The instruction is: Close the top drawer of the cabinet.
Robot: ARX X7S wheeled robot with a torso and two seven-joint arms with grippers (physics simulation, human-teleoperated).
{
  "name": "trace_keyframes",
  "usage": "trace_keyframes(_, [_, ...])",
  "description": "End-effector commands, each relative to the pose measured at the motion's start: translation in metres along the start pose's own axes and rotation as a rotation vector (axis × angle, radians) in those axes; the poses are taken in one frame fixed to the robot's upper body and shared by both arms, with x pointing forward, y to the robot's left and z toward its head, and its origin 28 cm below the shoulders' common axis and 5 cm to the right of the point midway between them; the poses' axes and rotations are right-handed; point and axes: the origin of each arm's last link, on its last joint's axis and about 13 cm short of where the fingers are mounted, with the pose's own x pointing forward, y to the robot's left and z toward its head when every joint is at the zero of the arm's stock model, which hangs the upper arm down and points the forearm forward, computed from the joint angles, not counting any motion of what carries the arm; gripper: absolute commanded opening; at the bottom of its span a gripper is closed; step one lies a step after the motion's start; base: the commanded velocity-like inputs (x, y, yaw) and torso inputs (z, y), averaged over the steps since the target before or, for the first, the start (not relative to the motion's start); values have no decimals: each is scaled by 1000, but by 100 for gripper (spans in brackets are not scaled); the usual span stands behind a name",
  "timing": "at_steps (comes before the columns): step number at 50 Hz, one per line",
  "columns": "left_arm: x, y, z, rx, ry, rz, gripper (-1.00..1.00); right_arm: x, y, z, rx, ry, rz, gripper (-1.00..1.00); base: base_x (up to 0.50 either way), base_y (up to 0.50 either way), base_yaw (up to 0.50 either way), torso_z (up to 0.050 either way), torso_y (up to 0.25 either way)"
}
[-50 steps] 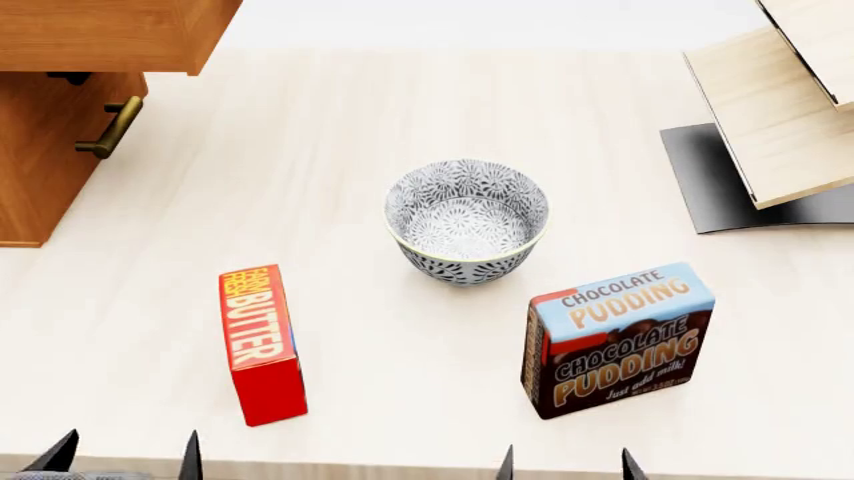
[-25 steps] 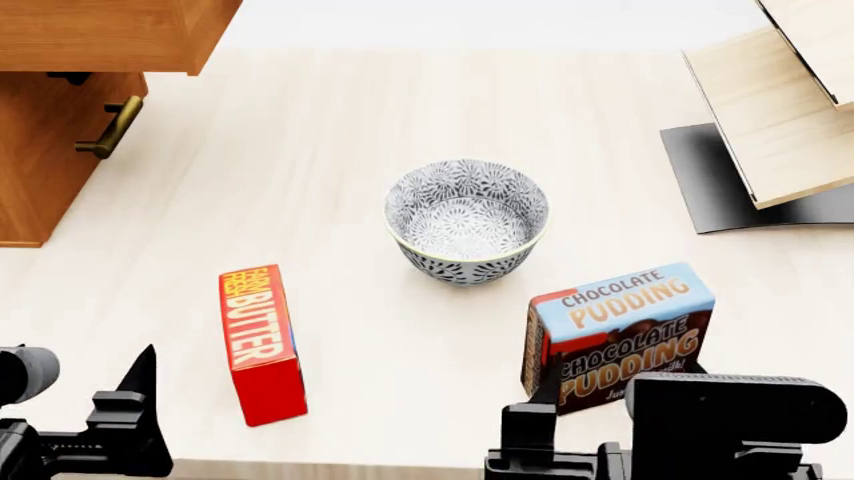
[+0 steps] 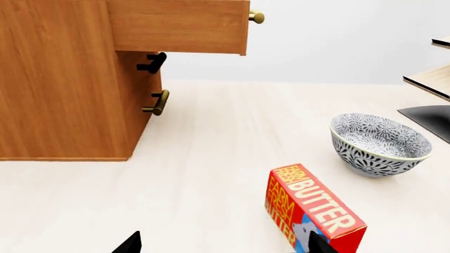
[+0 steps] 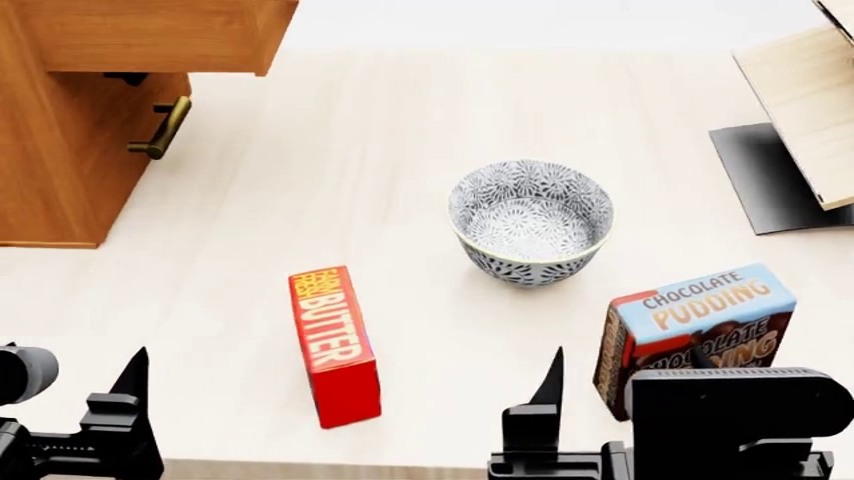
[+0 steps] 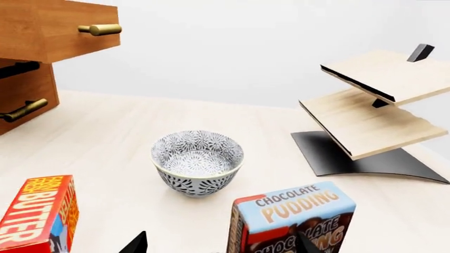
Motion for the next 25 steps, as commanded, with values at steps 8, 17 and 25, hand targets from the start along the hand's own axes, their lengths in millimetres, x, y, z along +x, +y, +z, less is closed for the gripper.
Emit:
trace_keyframes(8, [2, 2, -2, -3, 7, 18, 100, 0, 0, -2, -30, -6, 2, 100, 0, 500, 0, 0, 0])
trace_keyframes(17, [2, 2, -3, -1, 7, 19, 100, 1, 0, 1, -29, -16, -11, 100, 0, 500, 0, 0, 0])
trace_keyframes(25, [3, 3, -3, 1, 7, 19, 100, 2, 0, 0, -27, -12, -13, 100, 0, 500, 0, 0, 0])
